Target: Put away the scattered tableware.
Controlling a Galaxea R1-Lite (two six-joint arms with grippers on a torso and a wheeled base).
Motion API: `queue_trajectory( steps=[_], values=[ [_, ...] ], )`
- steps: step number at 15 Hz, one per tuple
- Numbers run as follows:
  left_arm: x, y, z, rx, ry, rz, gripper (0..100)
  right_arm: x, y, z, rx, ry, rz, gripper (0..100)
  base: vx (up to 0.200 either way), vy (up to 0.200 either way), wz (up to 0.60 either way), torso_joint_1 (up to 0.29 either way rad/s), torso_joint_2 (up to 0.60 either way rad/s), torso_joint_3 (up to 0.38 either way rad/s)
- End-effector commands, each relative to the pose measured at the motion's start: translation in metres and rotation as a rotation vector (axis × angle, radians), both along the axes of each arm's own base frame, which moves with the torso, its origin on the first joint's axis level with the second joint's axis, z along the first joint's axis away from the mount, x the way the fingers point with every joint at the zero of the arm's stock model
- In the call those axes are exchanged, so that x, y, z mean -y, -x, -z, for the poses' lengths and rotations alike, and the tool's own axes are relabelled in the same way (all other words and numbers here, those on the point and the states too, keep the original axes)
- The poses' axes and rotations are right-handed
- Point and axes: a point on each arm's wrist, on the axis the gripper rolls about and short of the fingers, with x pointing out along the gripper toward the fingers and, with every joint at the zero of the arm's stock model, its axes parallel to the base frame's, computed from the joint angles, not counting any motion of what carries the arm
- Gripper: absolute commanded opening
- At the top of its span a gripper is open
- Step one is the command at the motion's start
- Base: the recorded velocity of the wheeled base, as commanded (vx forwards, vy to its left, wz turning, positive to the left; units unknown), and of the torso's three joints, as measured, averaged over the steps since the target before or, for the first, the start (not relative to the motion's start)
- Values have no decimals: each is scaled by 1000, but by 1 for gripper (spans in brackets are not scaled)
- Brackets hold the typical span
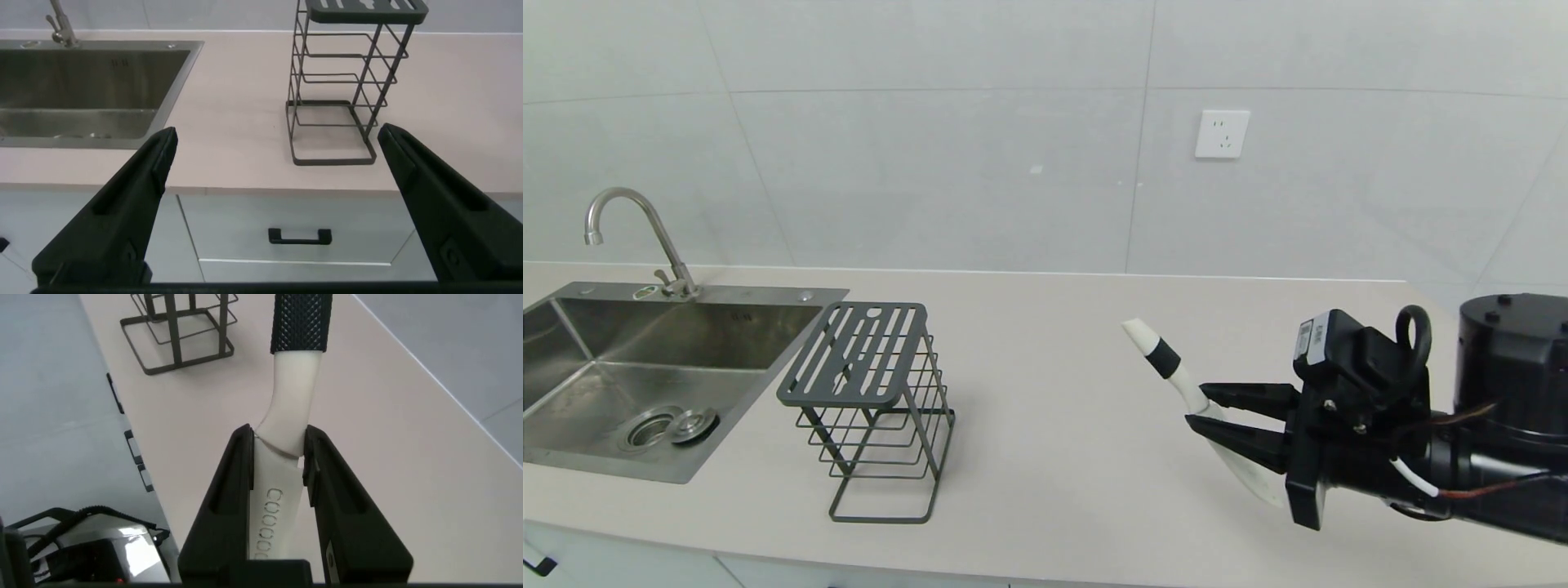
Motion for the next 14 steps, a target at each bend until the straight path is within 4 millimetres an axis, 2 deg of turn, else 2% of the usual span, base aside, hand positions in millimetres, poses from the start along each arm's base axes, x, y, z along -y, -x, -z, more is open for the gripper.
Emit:
queue_trajectory(
  steps=[1,2,3,6,8,11,13,14],
  values=[
    [0,2,-17,157,-39,2,100,3,4,-5,15,-11,-1,0,0,0,0,0,0,0],
    [1,11,-48,403,-66,4,100,0,3,-7,22,-14,-7,0,0,0,0,0,0,0],
    [2,9,-57,395,-76,51,100,-1,1,-9,31,-18,-9,0,0,0,0,0,0,0],
    [2,6,-58,332,11,224,100,-4,2,-10,35,-21,-22,0,0,0,0,0,0,0],
    [1,4,-68,321,26,313,100,-5,1,-10,35,-21,-22,0,0,0,0,0,0,0],
    [2,-13,-106,263,52,504,100,-6,-1,-15,52,-34,-23,0,0,0,0,0,0,0],
    [8,-30,-107,165,44,589,100,-8,-2,-17,58,-39,-26,0,0,0,0,0,0,0],
    [14,-41,-91,58,18,664,100,-10,-5,-13,42,-27,-26,0,0,0,0,0,0,0]
  ],
)
